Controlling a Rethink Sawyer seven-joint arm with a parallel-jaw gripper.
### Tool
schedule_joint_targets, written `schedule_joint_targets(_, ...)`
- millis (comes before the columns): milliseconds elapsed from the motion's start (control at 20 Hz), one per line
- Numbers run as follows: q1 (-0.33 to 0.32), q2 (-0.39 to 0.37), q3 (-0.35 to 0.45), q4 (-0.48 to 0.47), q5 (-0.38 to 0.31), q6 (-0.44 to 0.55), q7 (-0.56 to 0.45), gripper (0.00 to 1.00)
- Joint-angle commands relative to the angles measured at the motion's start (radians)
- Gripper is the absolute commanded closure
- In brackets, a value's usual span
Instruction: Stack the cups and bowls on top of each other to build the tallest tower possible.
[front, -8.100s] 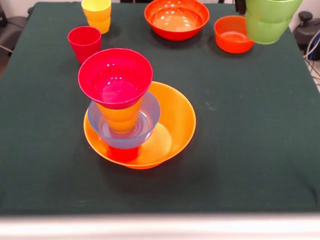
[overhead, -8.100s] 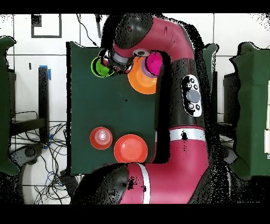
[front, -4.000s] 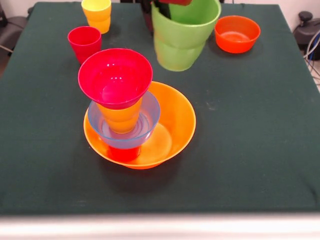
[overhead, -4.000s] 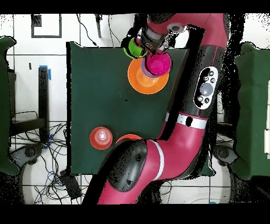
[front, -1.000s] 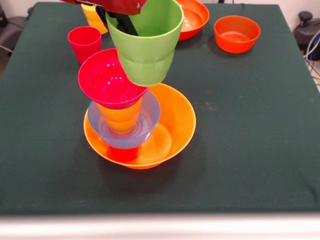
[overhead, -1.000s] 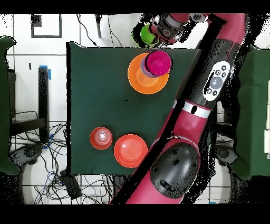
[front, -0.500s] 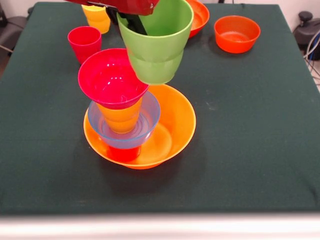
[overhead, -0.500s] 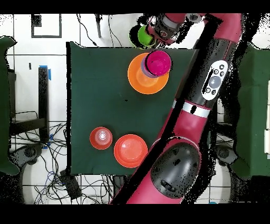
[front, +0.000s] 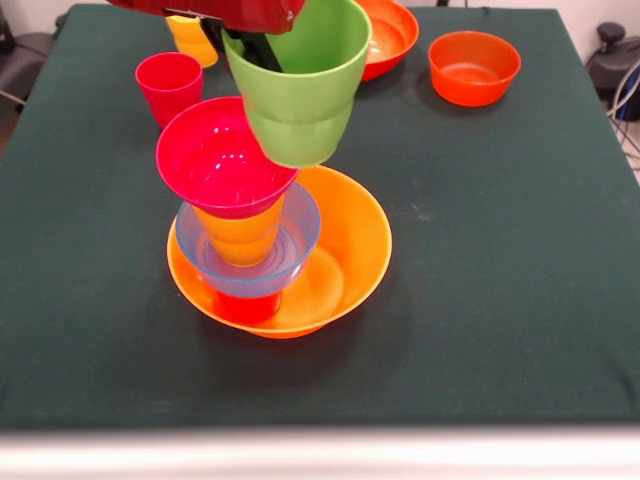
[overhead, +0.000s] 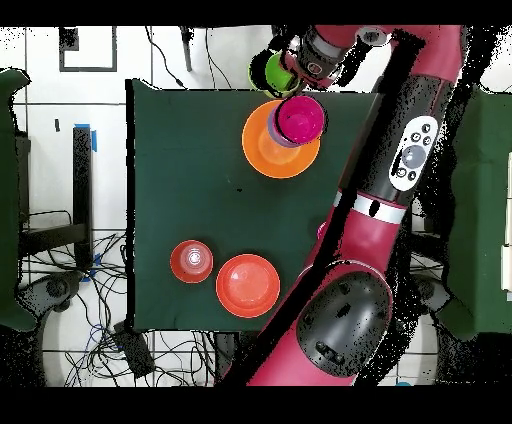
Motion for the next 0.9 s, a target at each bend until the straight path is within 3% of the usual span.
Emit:
schedule_joint_targets(50,-0.019,0.038,-0.086,0.076,-0.027,-0.017,-0.335,1.00)
schedule_joint_targets(450,-0.034,0.037,-0.113,0.113,-0.002,-0.044,-0.329,1.00)
schedule_joint_targets(900,-0.042,0.022,-0.185,0.195,0.086,-0.095,-0.248,1.00)
